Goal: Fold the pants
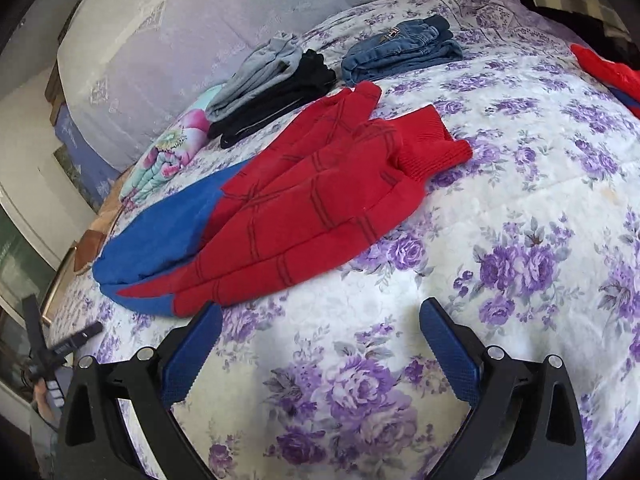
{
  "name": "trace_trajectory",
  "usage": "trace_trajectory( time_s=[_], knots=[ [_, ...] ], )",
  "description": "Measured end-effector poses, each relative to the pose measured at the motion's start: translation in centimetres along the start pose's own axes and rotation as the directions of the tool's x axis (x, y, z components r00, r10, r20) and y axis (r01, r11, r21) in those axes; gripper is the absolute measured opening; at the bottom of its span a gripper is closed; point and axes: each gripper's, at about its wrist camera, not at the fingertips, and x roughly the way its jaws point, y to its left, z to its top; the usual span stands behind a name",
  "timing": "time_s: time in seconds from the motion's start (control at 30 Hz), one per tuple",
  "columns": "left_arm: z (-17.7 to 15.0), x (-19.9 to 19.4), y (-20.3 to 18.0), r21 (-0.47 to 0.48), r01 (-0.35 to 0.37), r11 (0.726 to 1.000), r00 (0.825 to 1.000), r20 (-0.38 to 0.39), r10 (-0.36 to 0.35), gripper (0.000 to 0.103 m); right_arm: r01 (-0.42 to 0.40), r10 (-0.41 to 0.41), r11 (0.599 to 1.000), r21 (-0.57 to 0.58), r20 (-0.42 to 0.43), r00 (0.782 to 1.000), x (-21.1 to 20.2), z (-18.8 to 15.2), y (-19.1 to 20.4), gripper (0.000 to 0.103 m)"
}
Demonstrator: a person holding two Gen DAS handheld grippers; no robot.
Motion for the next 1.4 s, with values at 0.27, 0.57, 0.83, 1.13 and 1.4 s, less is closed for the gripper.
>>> trace_trajectory(
  time_s=[0.27,0.57,0.83,1.13,1.4],
  knots=[
    [8.7,0.1,6.0,-0.288,0.174,0.942,0.984,0.028,-0.173,0.098,-0.011,0.011,1.000,0.024,0.017,1.000,-0.2,-0.1,-0.8,0.100],
    [11.8,4.3,6.2,-0.447,0.289,0.847,0.943,-0.020,-0.333,0.082,-0.005,0.005,1.000,0.024,0.014,1.000,0.1,0.1,-0.7,0.100],
    [12.5,5.2,3.9,-0.366,0.193,0.910,0.968,-0.079,-0.237,0.058,-0.020,0.019,0.999,0.032,0.023,1.000,0.1,0.1,-0.9,0.100],
    [11.2,4.3,5.1,-0.350,0.236,0.906,0.962,-0.050,-0.270,0.004,-0.054,0.052,0.997,0.050,0.029,0.998,-0.3,0.2,-1.5,0.100],
    [14.7,1.2,3.4,-0.277,0.306,0.911,0.952,0.056,-0.302,0.002,-0.268,0.255,0.958,0.101,0.122,0.959,-2.4,7.7,-0.3,0.099]
  ],
)
